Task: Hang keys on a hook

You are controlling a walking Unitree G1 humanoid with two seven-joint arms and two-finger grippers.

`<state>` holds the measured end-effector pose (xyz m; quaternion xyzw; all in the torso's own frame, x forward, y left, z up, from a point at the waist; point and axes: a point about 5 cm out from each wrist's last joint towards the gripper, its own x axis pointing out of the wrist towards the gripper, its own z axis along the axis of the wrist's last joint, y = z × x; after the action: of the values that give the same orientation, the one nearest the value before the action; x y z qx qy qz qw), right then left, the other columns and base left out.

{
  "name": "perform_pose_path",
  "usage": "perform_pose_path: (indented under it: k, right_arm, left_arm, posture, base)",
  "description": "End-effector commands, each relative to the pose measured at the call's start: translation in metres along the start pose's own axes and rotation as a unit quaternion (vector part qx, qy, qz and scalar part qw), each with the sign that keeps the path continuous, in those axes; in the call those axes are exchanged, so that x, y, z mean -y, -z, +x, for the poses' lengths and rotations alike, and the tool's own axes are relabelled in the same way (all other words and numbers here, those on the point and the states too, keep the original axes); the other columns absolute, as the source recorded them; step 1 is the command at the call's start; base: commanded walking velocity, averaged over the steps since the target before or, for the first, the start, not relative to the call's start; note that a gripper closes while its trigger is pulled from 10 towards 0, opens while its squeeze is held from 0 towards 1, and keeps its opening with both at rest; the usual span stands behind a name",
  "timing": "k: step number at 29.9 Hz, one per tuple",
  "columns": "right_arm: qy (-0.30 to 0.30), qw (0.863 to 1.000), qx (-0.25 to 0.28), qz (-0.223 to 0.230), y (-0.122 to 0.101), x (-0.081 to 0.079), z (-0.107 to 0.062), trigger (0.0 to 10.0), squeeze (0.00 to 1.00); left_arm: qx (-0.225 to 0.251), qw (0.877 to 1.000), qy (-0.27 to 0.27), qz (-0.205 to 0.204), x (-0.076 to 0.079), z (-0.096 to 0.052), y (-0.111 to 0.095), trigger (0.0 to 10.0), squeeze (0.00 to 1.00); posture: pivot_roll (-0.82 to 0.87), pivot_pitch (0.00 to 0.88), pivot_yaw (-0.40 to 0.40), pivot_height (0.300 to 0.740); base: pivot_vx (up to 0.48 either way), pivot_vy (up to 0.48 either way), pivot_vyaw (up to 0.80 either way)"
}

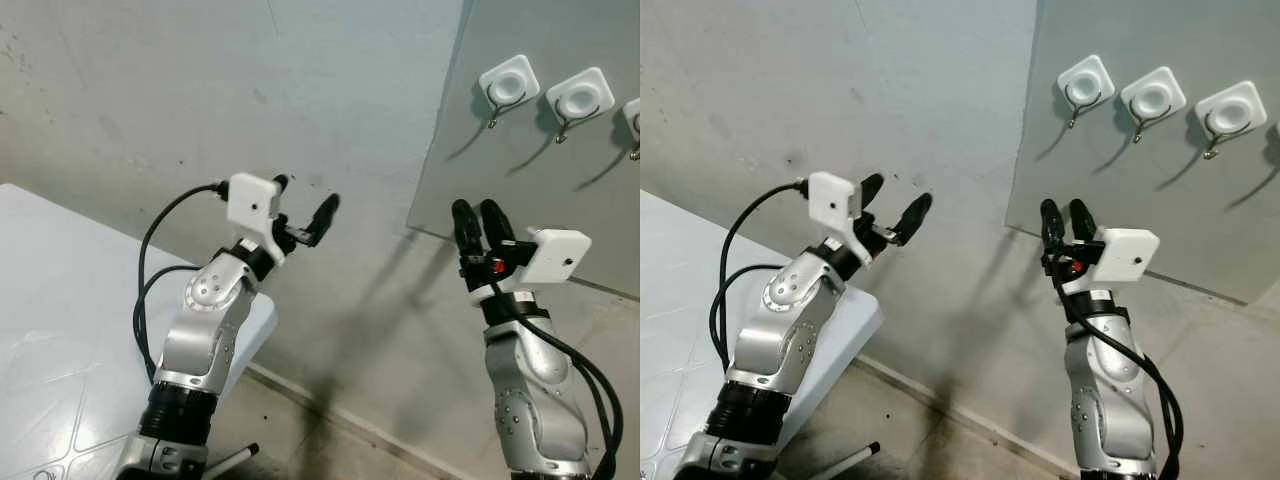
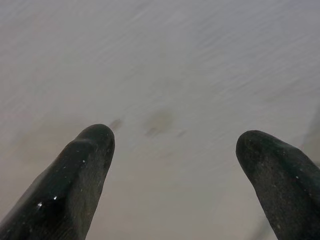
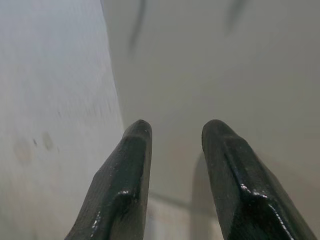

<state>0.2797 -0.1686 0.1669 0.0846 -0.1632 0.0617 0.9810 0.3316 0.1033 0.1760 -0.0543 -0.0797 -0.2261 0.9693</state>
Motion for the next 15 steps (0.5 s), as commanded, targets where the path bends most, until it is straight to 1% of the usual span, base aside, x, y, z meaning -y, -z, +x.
perform_pose_path:
  k: [1,2,4,5,7,9,10,11,15]
  right_arm:
    - [0.004,1.000,-0.003,-0.006,0.002,0.000,-0.002,10.0,0.00]
    - [0.008,1.000,-0.010,-0.016,0.005,0.001,-0.003,10.0,0.00]
    - [0.010,1.000,-0.013,-0.017,0.007,0.002,-0.004,10.0,0.00]
    - [0.011,0.999,-0.022,-0.030,0.011,0.002,-0.005,10.0,0.00]
    - [0.008,0.998,-0.031,-0.044,0.014,0.002,-0.006,10.0,0.00]
    - [0.006,0.997,-0.041,-0.070,0.017,0.002,-0.006,10.0,0.00]
    - [0.006,0.997,-0.041,-0.070,0.017,0.002,-0.006,10.0,0.00]
    - [0.004,0.997,-0.046,-0.060,0.019,0.002,-0.006,10.0,0.00]
    - [0.002,0.997,-0.047,-0.066,0.019,0.003,-0.006,10.0,0.00]
  left_arm:
    - [-0.002,0.999,-0.032,-0.003,-0.010,-0.005,0.004,10.0,0.00]
    - [-0.004,0.999,-0.045,-0.007,-0.012,-0.007,0.008,10.0,0.00]
    - [-0.006,0.999,-0.049,-0.007,-0.013,-0.009,0.011,10.0,0.00]
    - [-0.010,0.998,-0.060,-0.007,-0.015,-0.011,0.015,10.0,0.00]
    - [-0.011,0.998,-0.067,-0.009,-0.016,-0.012,0.017,10.0,0.00]
    - [-0.010,0.997,-0.069,-0.013,-0.016,-0.012,0.017,10.0,0.00]
    - [-0.010,0.997,-0.069,-0.013,-0.016,-0.012,0.017,10.0,0.00]
    - [-0.009,0.997,-0.071,-0.013,-0.017,-0.012,0.017,10.0,0.00]
    - [-0.006,0.997,-0.078,-0.013,-0.021,-0.012,0.016,10.0,0.00]
  posture:
    - [0.00,0.000,0.009,0.740]
    - [0.00,0.000,0.004,0.740]
    - [0.00,0.000,-0.001,0.740]
    - [0.00,0.000,-0.001,0.740]
    - [0.00,0.000,-0.001,0.740]
    - [0.00,0.000,-0.006,0.740]
    - [0.00,0.000,-0.006,0.740]
    - [0.00,0.000,-0.006,0.740]
    - [0.01,0.000,-0.014,0.740]
  base:
    - [0.000,0.000,0.00]
    - [0.000,0.000,0.00]
    - [0.000,0.000,0.00]
    - [0.000,0.000,0.00]
    - [0.000,0.000,0.00]
    - [0.000,0.000,0.00]
    - [0.000,0.000,0.00]
    - [0.000,0.000,0.80]
    - [0.000,0.000,0.80]
